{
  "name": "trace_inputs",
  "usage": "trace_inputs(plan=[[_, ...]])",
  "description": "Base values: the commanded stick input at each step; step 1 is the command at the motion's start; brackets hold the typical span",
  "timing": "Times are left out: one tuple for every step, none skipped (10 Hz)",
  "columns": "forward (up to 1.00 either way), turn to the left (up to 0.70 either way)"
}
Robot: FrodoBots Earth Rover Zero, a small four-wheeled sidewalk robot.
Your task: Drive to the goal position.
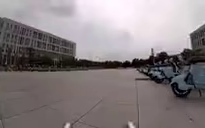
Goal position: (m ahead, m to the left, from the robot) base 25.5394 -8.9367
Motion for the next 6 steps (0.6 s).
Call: trace_inputs(plan=[[0.85, 0.00], [0.85, 0.00], [0.85, 0.00], [0.85, 0.00], [0.85, 0.00], [0.85, 0.00]])
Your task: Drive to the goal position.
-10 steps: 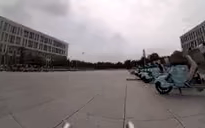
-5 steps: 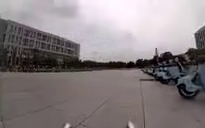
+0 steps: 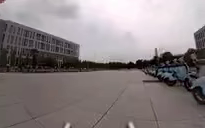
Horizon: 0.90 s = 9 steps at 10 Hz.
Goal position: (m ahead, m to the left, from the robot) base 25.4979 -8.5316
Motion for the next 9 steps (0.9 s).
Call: trace_inputs(plan=[[0.85, 0.00], [0.85, 0.00], [0.85, 0.03], [0.85, 0.17], [0.85, 0.26], [0.85, 0.24], [0.85, 0.03], [0.85, 0.00], [0.85, 0.00]])
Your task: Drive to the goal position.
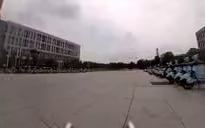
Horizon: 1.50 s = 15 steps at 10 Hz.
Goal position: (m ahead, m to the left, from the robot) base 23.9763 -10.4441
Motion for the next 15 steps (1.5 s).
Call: trace_inputs(plan=[[0.85, 0.00], [0.85, 0.00], [0.85, 0.00], [0.85, 0.00], [0.85, 0.00], [0.85, 0.00], [0.85, 0.00], [0.85, 0.00], [0.85, 0.00], [0.85, 0.00], [0.85, 0.00], [0.85, 0.00], [0.85, 0.00], [0.85, 0.00], [0.85, 0.00]])
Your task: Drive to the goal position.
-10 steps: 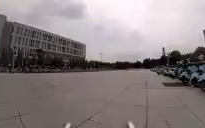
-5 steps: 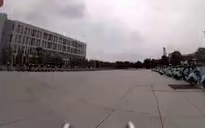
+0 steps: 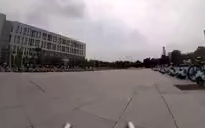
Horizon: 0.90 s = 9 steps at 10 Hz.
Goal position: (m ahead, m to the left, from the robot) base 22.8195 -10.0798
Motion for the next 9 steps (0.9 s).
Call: trace_inputs(plan=[[0.85, 0.00], [0.85, 0.00], [0.85, 0.00], [0.85, -0.13], [0.85, -0.29], [0.85, -0.34], [0.85, -0.08], [0.85, 0.00], [0.85, 0.00]])
